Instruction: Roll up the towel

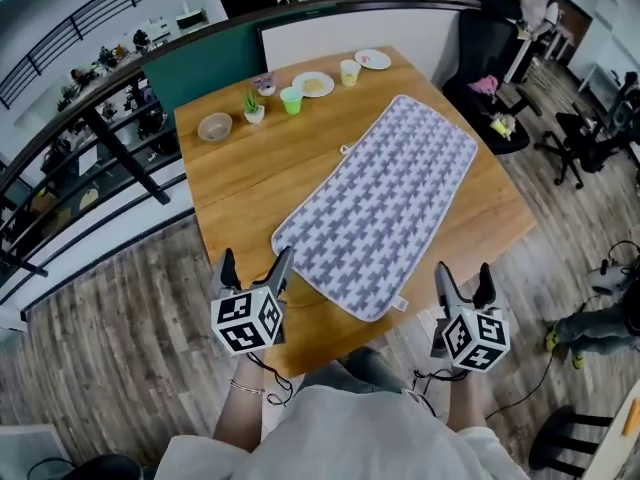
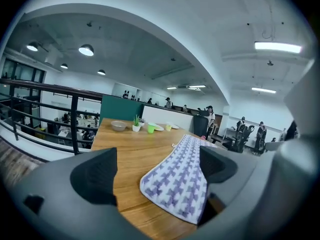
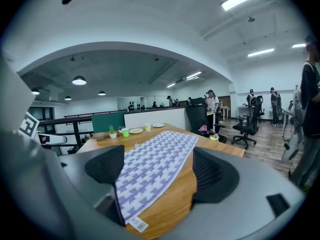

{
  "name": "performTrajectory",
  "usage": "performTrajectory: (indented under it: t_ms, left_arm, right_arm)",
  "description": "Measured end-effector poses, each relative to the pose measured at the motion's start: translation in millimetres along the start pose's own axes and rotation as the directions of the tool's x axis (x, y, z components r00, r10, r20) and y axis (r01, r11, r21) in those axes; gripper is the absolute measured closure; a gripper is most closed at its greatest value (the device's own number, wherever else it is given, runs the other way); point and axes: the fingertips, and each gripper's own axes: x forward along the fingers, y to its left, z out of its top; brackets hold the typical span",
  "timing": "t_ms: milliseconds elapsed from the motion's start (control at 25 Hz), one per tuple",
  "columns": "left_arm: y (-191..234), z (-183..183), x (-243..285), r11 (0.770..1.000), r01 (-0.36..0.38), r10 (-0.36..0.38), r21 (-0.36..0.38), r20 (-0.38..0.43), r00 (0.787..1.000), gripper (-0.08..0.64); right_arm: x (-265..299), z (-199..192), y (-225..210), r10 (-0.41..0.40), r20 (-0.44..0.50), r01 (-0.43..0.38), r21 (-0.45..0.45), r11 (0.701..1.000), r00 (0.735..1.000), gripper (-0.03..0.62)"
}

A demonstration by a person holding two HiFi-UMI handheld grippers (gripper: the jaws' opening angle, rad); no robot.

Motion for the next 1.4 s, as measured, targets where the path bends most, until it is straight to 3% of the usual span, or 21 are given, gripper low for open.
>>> performTrajectory:
  t_ms: [240, 440, 560, 680, 760, 800, 840, 960, 1040, 1120, 1240, 1320, 1400]
  left_arm:
    - [-1.4, -15.8, 24.8, 0.999, 0.031, -0.03, 0.016, -0.069, 0.997, 0.038]
    - [-4.7, -32.8, 37.4, 0.996, 0.081, -0.074, 0.04, -0.166, 0.983, 0.044]
    - [-10.8, -52.2, 44.7, 0.982, 0.173, -0.147, 0.076, -0.268, 0.952, 0.054]
    - [-15.5, -72.5, 50.6, 0.933, 0.32, -0.235, 0.166, -0.395, 0.888, 0.082]
    - [-17.3, -81.7, 55.0, 0.873, 0.441, -0.303, 0.209, -0.476, 0.826, 0.114]
    - [-19.0, -85.4, 56.0, 0.83, 0.509, -0.341, 0.228, -0.516, 0.786, 0.126]
    - [-21.2, -89.6, 55.7, 0.774, 0.583, -0.376, 0.249, -0.56, 0.738, 0.137]
    - [-25.4, -107.3, 49.6, 0.555, 0.781, -0.423, 0.287, -0.711, 0.562, 0.14]
    - [-23.9, -116.2, 48.8, 0.444, 0.85, -0.406, 0.284, -0.782, 0.473, 0.157]
    - [-20.1, -120.9, 53.8, 0.368, 0.882, -0.374, 0.292, -0.823, 0.429, 0.175]
    - [-11.7, -129.0, 63.3, 0.25, 0.916, -0.31, 0.314, -0.87, 0.383, 0.223]
    - [-6.0, -137.8, 68.2, 0.198, 0.936, -0.269, 0.291, -0.902, 0.338, 0.23]
    - [-0.6, -147.3, 73.5, 0.166, 0.948, -0.231, 0.27, -0.924, 0.303, 0.232]
  right_arm:
    - [17.7, -21.7, 6.3, 0.036, -0.051, -0.036, 0.0, 0.999, 0.998, 0.178]
    - [27.6, -36.8, 33.5, 0.174, -0.111, -0.177, -0.021, 0.984, 0.979, 0.203]
    - [26.0, -55.8, 51.6, 0.272, -0.178, -0.283, -0.034, 0.959, 0.946, 0.227]
    - [21.6, -79.6, 70.5, 0.377, -0.264, -0.405, -0.056, 0.913, 0.888, 0.256]
    - [18.6, -95.8, 82.2, 0.439, -0.322, -0.486, -0.081, 0.87, 0.839, 0.266]
    - [16.5, -104.1, 87.5, 0.464, -0.35, -0.524, -0.094, 0.847, 0.814, 0.276]
    - [14.2, -112.7, 92.4, 0.487, -0.378, -0.559, -0.104, 0.823, 0.787, 0.279]
    - [7.8, -136.7, 105.3, 0.54, -0.454, -0.647, -0.111, 0.755, 0.708, 0.295]
    - [3.6, -149.9, 112.6, 0.563, -0.493, -0.688, -0.104, 0.719, 0.663, 0.313]
    - [-0.8, -161.9, 118.9, 0.577, -0.528, -0.719, -0.094, 0.689, 0.623, 0.333]
    - [-7.1, -179.0, 128.1, 0.591, -0.573, -0.756, -0.078, 0.65, 0.567, 0.366]
    - [-8.3, -188.9, 133.0, 0.593, -0.598, -0.777, -0.078, 0.625, 0.538, 0.374]
    - [-6.3, -196.1, 136.9, 0.59, -0.622, -0.793, -0.085, 0.603, 0.515, 0.383]
